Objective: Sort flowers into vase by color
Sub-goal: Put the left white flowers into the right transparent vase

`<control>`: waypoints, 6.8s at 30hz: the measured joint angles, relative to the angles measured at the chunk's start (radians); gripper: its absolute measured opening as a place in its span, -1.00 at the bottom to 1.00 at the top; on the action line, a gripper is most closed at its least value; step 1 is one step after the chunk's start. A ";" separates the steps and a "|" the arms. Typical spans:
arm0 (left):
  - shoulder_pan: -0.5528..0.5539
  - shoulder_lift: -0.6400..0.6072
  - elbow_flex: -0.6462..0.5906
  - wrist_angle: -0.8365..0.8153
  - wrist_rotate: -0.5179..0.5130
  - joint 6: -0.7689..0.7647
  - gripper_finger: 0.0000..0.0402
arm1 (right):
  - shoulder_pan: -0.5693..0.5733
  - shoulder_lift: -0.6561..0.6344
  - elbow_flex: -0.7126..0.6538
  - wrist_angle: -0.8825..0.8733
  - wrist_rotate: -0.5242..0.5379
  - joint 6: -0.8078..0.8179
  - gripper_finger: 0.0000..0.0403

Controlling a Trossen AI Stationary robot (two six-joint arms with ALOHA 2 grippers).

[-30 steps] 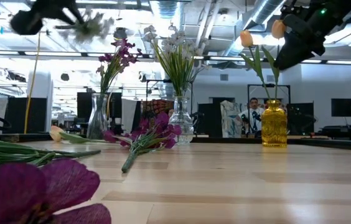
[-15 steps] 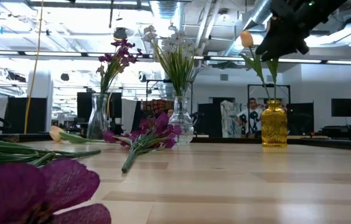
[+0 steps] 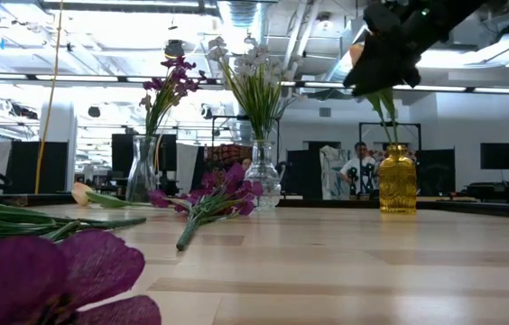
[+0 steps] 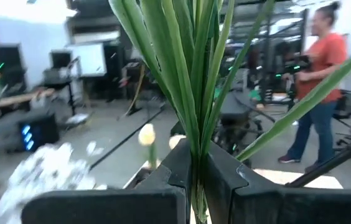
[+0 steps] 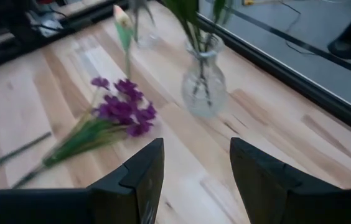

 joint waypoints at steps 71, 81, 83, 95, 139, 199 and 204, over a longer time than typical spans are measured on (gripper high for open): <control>0.317 0.613 -0.003 0.485 0.167 0.484 -0.95 | 0.031 0.133 0.000 0.141 0.006 0.001 0.04; 0.320 0.622 -0.001 0.489 0.141 0.432 -0.95 | 0.032 0.133 0.000 0.146 0.012 0.001 0.04; 0.325 0.622 -0.001 0.489 0.139 0.407 -0.95 | 0.032 0.133 0.000 0.146 0.011 0.001 0.04; 0.346 0.622 -0.001 0.401 0.112 0.366 -0.95 | 0.036 0.133 0.000 0.146 0.011 0.001 0.04; 0.330 0.622 -0.001 0.182 -0.323 -0.063 -0.95 | 0.036 0.133 0.000 0.146 0.011 0.001 0.04; 0.326 0.474 0.031 -0.135 -0.146 -0.062 -0.13 | 0.036 0.133 0.000 0.146 0.010 0.001 0.04; 0.325 0.474 0.075 -0.260 -0.138 -0.026 -0.09 | 0.036 0.133 0.000 0.146 0.010 0.001 0.04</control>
